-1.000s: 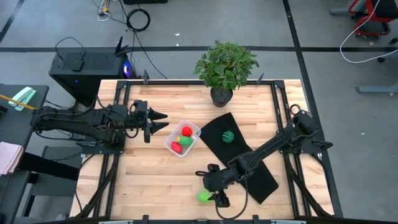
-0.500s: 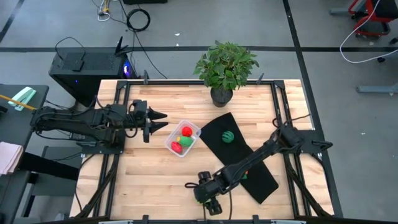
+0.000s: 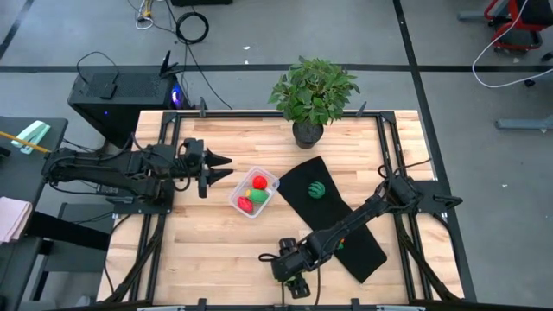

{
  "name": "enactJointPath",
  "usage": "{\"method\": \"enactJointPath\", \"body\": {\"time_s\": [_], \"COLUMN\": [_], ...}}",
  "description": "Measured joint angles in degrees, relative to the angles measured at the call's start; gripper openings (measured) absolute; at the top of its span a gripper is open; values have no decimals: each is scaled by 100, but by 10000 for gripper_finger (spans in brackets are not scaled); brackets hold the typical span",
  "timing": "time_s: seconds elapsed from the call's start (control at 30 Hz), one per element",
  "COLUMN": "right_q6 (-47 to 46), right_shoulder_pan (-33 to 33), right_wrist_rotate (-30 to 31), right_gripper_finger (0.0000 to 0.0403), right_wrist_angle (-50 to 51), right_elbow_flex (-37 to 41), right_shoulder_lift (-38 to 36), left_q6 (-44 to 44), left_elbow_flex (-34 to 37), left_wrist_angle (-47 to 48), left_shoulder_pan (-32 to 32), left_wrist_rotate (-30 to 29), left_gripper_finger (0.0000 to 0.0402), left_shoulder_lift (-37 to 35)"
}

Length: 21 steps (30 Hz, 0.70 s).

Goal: Pick and placing Produce into tupperware
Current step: Put the green lemon into the transparent bin

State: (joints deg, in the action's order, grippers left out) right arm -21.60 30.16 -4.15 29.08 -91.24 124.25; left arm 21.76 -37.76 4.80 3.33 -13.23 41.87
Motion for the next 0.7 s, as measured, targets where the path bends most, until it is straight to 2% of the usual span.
{"method": "enactJointPath", "body": {"time_s": [0.7], "right_q6": [-545], "right_shoulder_pan": [76], "right_wrist_rotate": [-48], "right_gripper_finger": [304], "right_wrist_angle": [190], "right_elbow_flex": [11], "right_shoulder_lift": [-7], "left_q6": [-9], "left_elbow_flex": [0], "left_wrist_angle": [-2], "left_shoulder_pan": [0], "left_wrist_rotate": [0], "left_gripper_finger": [188], "left_shoulder_lift": [0]}}
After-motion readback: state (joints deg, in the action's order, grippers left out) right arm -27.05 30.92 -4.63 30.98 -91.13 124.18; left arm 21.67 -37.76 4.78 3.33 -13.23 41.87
